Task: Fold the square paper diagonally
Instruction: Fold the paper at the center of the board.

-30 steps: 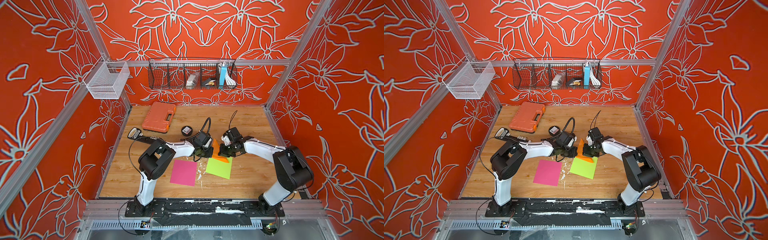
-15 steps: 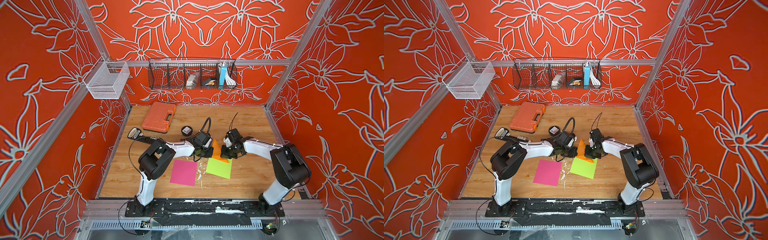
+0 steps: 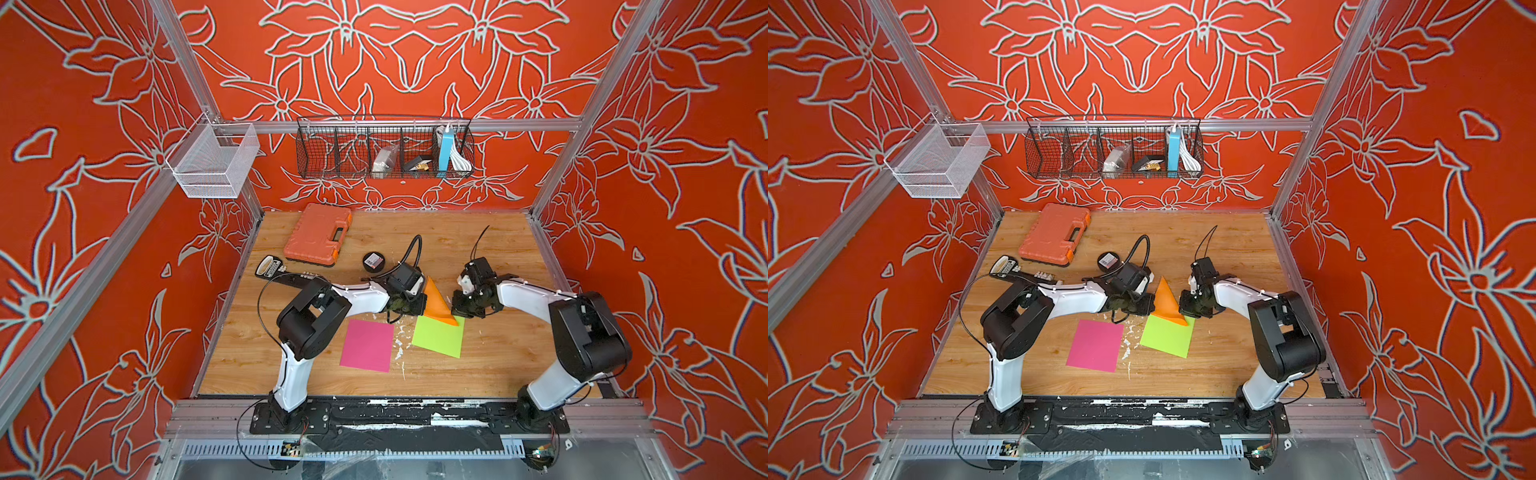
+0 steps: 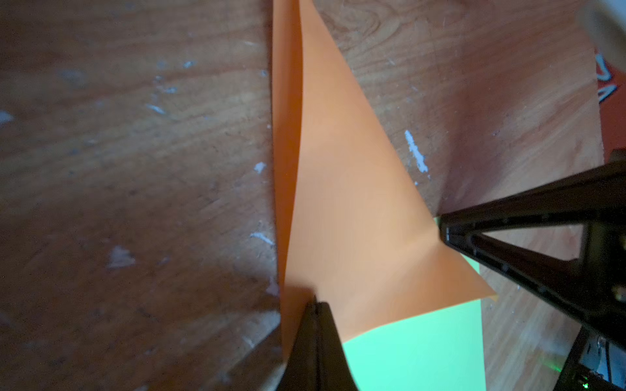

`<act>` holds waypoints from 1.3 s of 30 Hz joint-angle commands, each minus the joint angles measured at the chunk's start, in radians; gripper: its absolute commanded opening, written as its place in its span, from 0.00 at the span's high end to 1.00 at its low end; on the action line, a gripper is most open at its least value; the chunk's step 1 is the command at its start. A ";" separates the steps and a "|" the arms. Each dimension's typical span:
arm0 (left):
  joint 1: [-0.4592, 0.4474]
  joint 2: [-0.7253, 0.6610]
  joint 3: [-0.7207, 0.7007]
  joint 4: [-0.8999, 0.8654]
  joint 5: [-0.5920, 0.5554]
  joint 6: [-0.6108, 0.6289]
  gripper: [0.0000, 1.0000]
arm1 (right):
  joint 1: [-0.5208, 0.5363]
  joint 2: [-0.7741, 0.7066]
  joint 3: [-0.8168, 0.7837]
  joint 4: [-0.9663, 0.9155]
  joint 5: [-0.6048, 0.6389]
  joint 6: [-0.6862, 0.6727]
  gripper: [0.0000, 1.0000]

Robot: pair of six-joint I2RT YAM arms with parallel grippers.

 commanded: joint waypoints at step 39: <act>-0.010 0.041 0.005 -0.075 -0.034 0.016 1.00 | 0.005 0.044 -0.041 -0.104 0.077 -0.028 1.00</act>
